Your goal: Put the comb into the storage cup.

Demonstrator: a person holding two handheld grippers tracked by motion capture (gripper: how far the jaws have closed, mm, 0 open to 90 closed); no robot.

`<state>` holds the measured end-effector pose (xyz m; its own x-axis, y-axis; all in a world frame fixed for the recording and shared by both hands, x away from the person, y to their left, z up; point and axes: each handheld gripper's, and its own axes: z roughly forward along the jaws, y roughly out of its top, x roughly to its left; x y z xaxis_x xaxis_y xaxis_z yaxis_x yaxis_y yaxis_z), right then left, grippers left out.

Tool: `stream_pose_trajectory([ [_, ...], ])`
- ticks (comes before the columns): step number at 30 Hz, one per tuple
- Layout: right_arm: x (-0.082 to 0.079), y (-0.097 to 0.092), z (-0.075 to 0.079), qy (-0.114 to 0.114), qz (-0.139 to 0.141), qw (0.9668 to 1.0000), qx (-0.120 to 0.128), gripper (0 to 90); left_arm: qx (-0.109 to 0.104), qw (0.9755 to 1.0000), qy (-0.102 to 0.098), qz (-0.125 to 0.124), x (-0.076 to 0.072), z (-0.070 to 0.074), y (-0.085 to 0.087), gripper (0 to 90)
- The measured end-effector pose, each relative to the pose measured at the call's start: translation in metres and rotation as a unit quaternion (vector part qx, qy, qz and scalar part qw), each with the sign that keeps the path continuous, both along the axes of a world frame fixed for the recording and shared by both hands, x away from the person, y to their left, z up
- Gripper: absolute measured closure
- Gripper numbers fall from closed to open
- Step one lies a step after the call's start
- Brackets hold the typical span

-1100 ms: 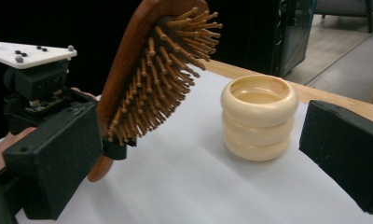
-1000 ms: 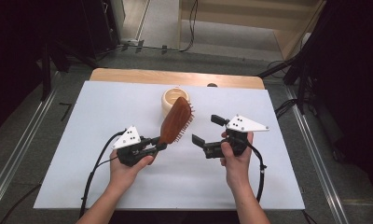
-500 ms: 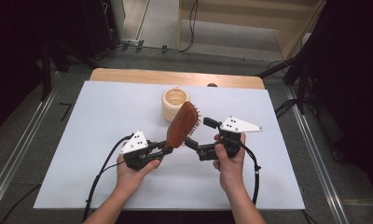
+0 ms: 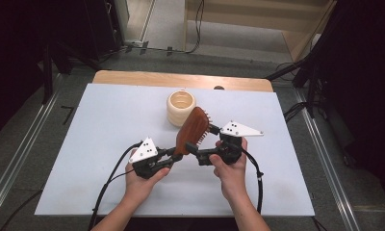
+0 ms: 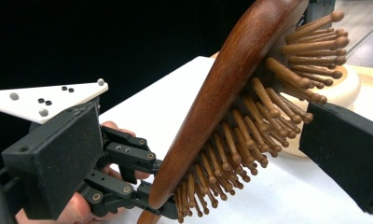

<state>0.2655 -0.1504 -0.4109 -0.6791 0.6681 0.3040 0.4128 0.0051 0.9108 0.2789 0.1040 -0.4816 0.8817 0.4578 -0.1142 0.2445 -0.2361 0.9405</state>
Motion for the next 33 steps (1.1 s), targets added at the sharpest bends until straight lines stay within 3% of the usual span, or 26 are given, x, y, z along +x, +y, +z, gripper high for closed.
stream_pose_trajectory([
  [5,0.002,0.001,-0.003,0.017,-0.018,0.9997,0.007,0.0,0.000,0.9999,-0.009,-0.004,-0.003,0.001,-0.003,72.8],
  [13,0.003,0.004,-0.005,0.026,-0.033,0.9991,0.006,0.0,0.002,0.9998,-0.019,-0.010,-0.008,0.000,-0.009,72.8],
  [22,0.003,0.007,-0.007,0.042,-0.066,0.9969,0.012,13.9,0.006,0.9994,-0.033,-0.009,-0.012,0.000,-0.012,72.8],
  [23,0.003,0.007,-0.008,0.047,-0.070,0.9963,0.016,21.1,0.007,0.9993,-0.036,-0.009,-0.012,0.000,-0.012,72.8],
  [24,0.003,0.007,-0.008,0.047,-0.070,0.9963,0.016,21.1,0.007,0.9992,-0.037,-0.009,-0.012,-0.001,-0.013,72.8],
  [25,0.003,0.006,-0.009,0.053,-0.074,0.9957,0.018,26.6,0.009,0.9992,-0.037,-0.008,-0.012,-0.001,-0.013,72.8],
  [33,0.008,0.002,-0.017,0.092,-0.057,0.9927,0.053,37.4,0.021,0.9990,-0.039,0.000,-0.013,-0.005,-0.016,72.4],
])
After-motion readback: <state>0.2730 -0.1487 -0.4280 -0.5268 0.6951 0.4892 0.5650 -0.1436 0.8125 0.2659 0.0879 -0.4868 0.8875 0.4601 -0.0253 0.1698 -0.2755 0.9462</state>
